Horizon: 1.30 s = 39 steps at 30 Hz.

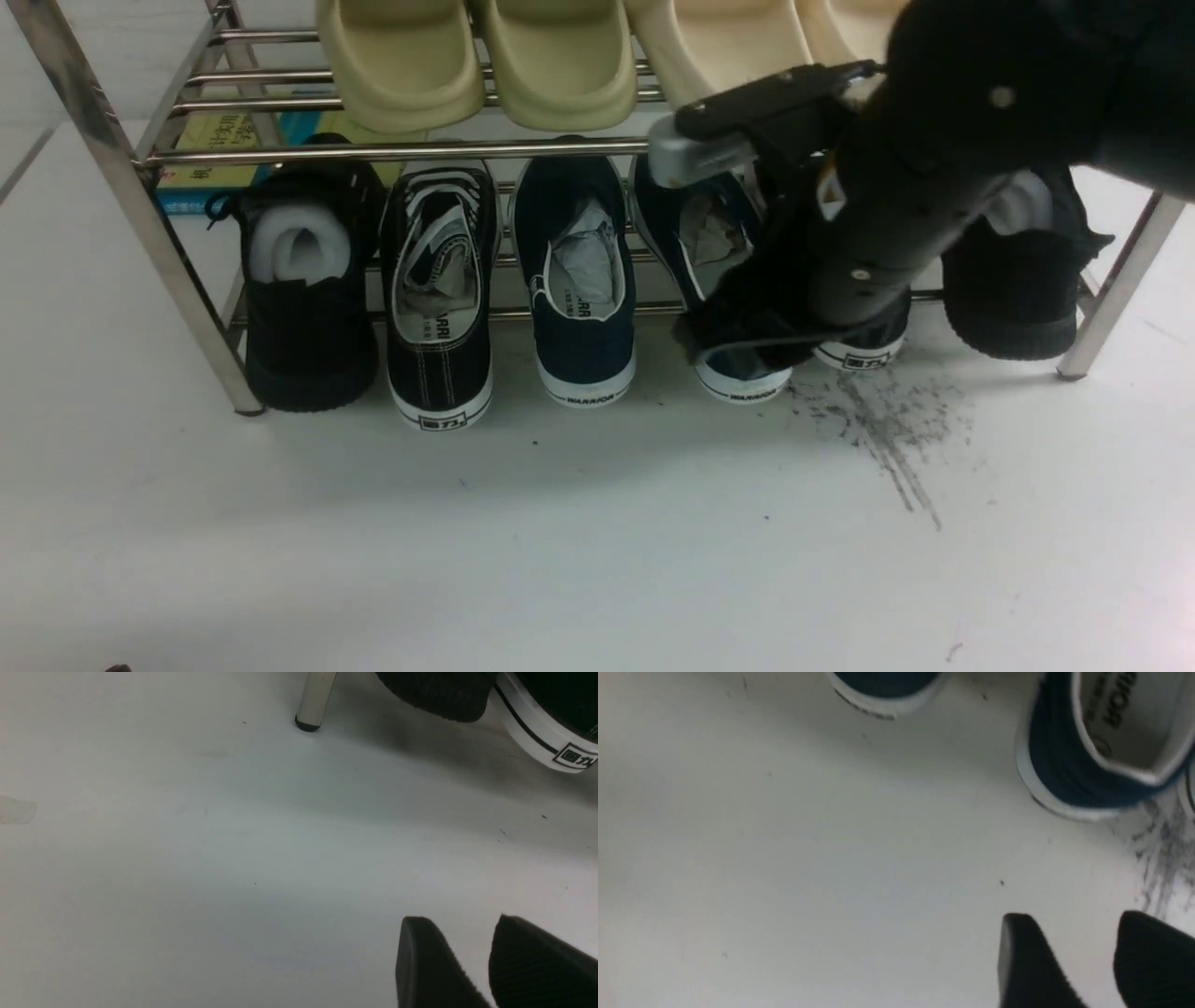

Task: Take the shoes off the shelf with your hand on the white table.
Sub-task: 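Reach toward the shoe rack and grasp a shoe on it with the right gripper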

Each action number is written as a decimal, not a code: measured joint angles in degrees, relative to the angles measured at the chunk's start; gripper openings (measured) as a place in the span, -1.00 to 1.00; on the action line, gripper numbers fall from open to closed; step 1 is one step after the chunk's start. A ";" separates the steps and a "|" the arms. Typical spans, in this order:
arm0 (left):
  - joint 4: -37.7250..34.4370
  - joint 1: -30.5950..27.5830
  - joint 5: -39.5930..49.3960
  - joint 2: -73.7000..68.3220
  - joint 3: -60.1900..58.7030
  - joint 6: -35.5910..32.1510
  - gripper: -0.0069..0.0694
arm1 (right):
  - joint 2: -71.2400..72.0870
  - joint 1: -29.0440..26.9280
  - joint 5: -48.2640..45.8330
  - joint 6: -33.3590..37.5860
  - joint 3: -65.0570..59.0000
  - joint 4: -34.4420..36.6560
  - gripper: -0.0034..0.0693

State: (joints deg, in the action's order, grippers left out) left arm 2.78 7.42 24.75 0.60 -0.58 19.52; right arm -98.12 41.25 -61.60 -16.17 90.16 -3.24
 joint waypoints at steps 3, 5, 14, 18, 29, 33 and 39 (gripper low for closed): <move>0.00 0.00 0.00 0.00 0.00 0.00 -0.19 | -4.74 0.45 2.71 -0.24 3.51 -1.93 0.27; 0.00 0.00 0.00 0.00 0.00 0.00 -0.19 | -6.44 0.45 5.16 -0.67 4.07 -4.47 0.37; 0.00 0.00 0.00 0.00 0.00 0.00 -0.19 | -10.50 0.45 10.65 -8.03 4.18 -16.61 0.44; 0.00 0.00 0.00 0.00 0.00 0.00 -0.19 | -11.98 0.45 11.10 -11.22 4.40 -19.54 0.42; 0.00 0.00 0.00 0.00 0.00 0.00 -0.19 | -16.99 0.45 11.46 -12.22 4.47 -21.30 0.07; 0.00 0.00 0.00 0.05 0.00 0.00 -0.19 | -17.24 0.64 11.27 -12.27 4.52 -21.12 -0.34; 0.00 0.00 0.00 0.05 0.00 0.00 -0.19 | -13.93 0.87 3.46 -9.75 4.53 -16.48 -0.85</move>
State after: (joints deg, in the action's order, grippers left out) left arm 2.78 7.42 24.75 0.64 -0.58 19.52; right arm -112.06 42.12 -58.14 -25.91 94.69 -19.72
